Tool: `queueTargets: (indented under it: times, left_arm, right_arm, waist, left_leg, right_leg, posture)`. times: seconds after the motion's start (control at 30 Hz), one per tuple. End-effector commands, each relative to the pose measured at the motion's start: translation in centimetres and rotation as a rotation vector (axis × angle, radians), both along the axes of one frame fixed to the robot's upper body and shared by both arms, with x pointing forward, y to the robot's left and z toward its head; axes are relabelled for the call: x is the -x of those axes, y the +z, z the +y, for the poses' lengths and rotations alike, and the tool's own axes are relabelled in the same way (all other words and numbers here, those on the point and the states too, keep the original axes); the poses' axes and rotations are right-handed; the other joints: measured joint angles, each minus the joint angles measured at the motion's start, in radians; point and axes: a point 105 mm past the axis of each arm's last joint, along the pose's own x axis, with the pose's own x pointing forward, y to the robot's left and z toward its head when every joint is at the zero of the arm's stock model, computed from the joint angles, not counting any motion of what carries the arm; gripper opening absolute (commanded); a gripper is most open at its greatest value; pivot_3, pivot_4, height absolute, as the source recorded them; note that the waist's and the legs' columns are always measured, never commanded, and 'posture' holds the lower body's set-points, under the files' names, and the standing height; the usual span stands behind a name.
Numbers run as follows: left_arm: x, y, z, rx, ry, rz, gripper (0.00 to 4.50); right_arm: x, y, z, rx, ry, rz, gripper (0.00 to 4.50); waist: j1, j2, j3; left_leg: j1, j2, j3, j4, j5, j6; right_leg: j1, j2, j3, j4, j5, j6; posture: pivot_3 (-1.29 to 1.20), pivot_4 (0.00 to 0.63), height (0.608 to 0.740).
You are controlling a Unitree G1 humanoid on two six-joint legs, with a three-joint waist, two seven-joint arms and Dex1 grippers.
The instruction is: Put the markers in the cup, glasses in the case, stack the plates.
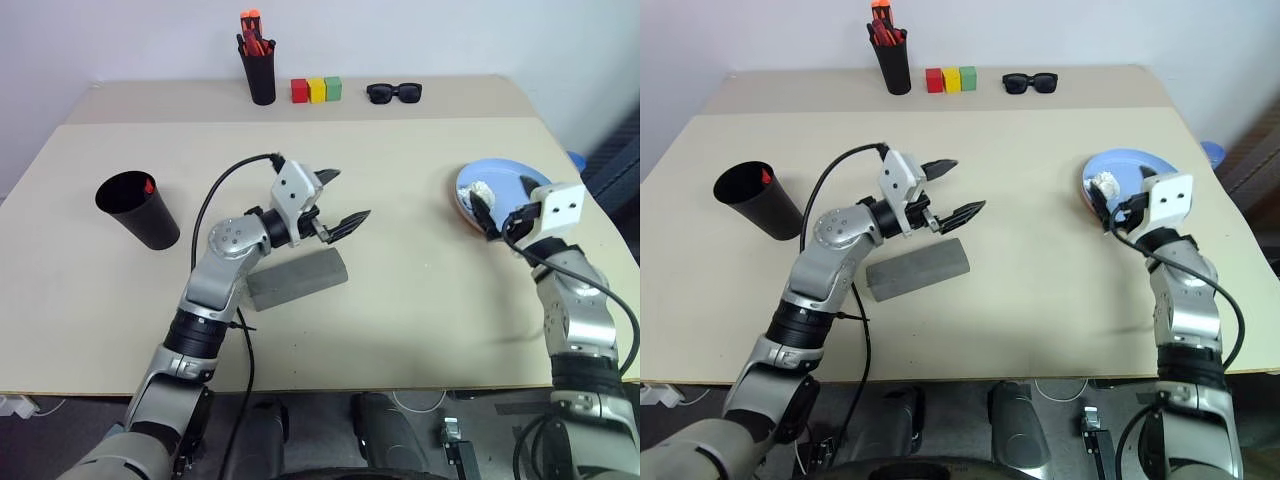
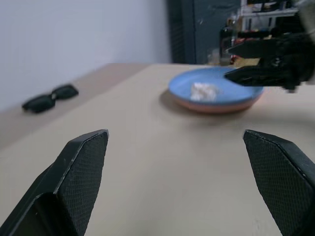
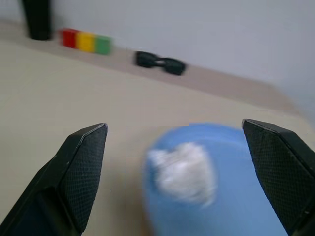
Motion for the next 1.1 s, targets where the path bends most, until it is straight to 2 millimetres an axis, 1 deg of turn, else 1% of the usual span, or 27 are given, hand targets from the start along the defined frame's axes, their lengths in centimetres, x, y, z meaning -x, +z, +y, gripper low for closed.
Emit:
queueTargets:
  times: [0.03, 0.13, 0.23, 0.3, 0.33, 0.47, 0.6, 0.7, 0.77, 0.87, 0.93, 1.1]
  left_arm:
    - [0.5, 1.8, 1.3, 0.061, 0.049, -0.049, 4.50]
    - [1.2, 1.9, 3.0, 0.104, 0.135, -0.098, 4.50]
    - [2.3, 1.2, 5.0, 0.094, 0.190, -0.128, 4.50]
    - [3.0, 0.5, 6.3, 0.100, 0.194, -0.072, 4.50]
    - [3.3, 0.5, 7.0, 0.115, 0.205, -0.067, 4.50]
    - [5.5, -0.5, 9.3, 0.122, 0.192, -0.027, 4.50]
    - [7.6, -1.7, 11.4, 0.105, 0.209, 0.029, 4.50]
    - [8.8, -2.2, 12.2, 0.088, 0.213, 0.053, 4.50]
    - [9.8, -2.8, 13.4, 0.074, 0.246, 0.077, 4.50]
    - [10.7, -3.6, 14.1, 0.044, 0.264, 0.094, 4.50]
    - [11.0, -3.8, 14.4, 0.035, 0.274, 0.102, 4.50]
    - [12.0, -4.8, 15.4, 0.021, 0.315, 0.135, 4.50]
  right_arm:
    - [2.0, 2.8, 1.9, -0.010, 0.118, -0.074, 4.46]
    - [4.4, 2.8, 2.7, -0.002, 0.196, -0.046, 4.46]
    - [7.4, 2.2, 3.1, 0.030, 0.268, 0.003, 4.46]
    - [8.9, 1.6, 2.5, 0.045, 0.276, 0.041, 4.46]
    - [9.5, 1.3, 2.2, 0.050, 0.277, 0.059, 4.46]
    - [11.6, -1.0, 0.8, 0.081, 0.271, 0.170, 4.46]
    - [13.0, -2.9, -0.5, 0.080, 0.243, 0.238, 4.46]
    - [13.5, -3.4, -1.1, 0.062, 0.227, 0.247, 4.46]
    - [13.9, -4.1, -1.6, 0.047, 0.214, 0.261, 4.46]
    - [14.4, -4.7, -2.2, 0.035, 0.203, 0.269, 4.46]
    - [14.7, -5.1, -2.9, 0.030, 0.183, 0.276, 4.46]
    - [15.9, -6.0, -3.8, 0.023, 0.177, 0.303, 4.46]
  waist:
    - [0.002, 0.000, 0.000]
    - [0.004, 0.000, 0.000]
    - [0.008, 0.000, 0.000]
    - [0.008, 0.000, 0.000]
    - [0.008, 0.000, 0.000]
    - [0.006, -0.001, 0.000]
    - [0.002, -0.001, 0.000]
    - [0.004, -0.001, 0.000]
    - [0.005, -0.001, 0.000]
    - [0.006, -0.001, 0.000]
    - [0.007, -0.002, 0.000]
    - [0.005, -0.002, -0.001]
  left_leg:
    - [0.000, 0.000, 0.000, 0.000, 0.000, 0.000]
    - [0.000, 0.000, 0.000, 0.000, 0.000, 0.000]
    - [0.000, 0.000, 0.000, -0.001, 0.000, 0.001]
    - [0.000, 0.000, 0.000, 0.000, 0.000, 0.001]
    - [0.000, 0.000, 0.000, 0.000, 0.000, 0.001]
    - [0.002, 0.000, 0.000, 0.001, 0.000, 0.001]
    - [0.003, 0.000, 0.001, 0.000, -0.001, 0.001]
    - [0.003, 0.001, 0.001, 0.000, -0.001, 0.001]
    - [0.002, 0.001, 0.002, 0.001, -0.001, 0.000]
    - [0.002, 0.001, 0.003, 0.000, -0.001, 0.000]
    - [0.002, 0.001, 0.003, 0.000, -0.001, 0.000]
    - [0.002, 0.001, 0.004, 0.000, -0.001, 0.000]
  right_leg:
    - [0.000, 0.000, 0.000, 0.000, 0.000, 0.000]
    - [0.001, 0.000, 0.000, 0.000, 0.000, 0.000]
    - [0.001, 0.000, 0.000, -0.001, -0.001, 0.000]
    - [0.001, 0.000, 0.000, -0.001, -0.001, 0.000]
    - [0.002, 0.000, 0.000, -0.001, -0.001, 0.000]
    - [0.004, 0.000, 0.000, -0.002, -0.003, -0.003]
    - [0.004, 0.000, 0.001, -0.002, -0.003, -0.004]
    - [0.004, 0.000, 0.001, -0.003, -0.004, -0.005]
    - [0.004, -0.001, 0.001, -0.004, -0.004, -0.006]
    - [0.004, -0.001, 0.002, -0.005, -0.004, -0.006]
    - [0.004, -0.001, 0.002, -0.006, -0.004, -0.007]
    - [0.004, -0.001, 0.003, -0.007, -0.004, -0.007]
  posture:
    - [0.00, 0.150, 0.740]
    - [0.00, 0.150, 0.740]
    - [0.00, 0.150, 0.740]
    - [0.00, 0.150, 0.740]
    - [0.00, 0.150, 0.740]
    - [0.00, 0.150, 0.740]
    - [0.00, 0.150, 0.740]
    - [0.00, 0.150, 0.740]
    - [0.00, 0.150, 0.740]
    - [0.00, 0.150, 0.740]
    - [0.00, 0.150, 0.740]
    - [0.00, 0.150, 0.740]
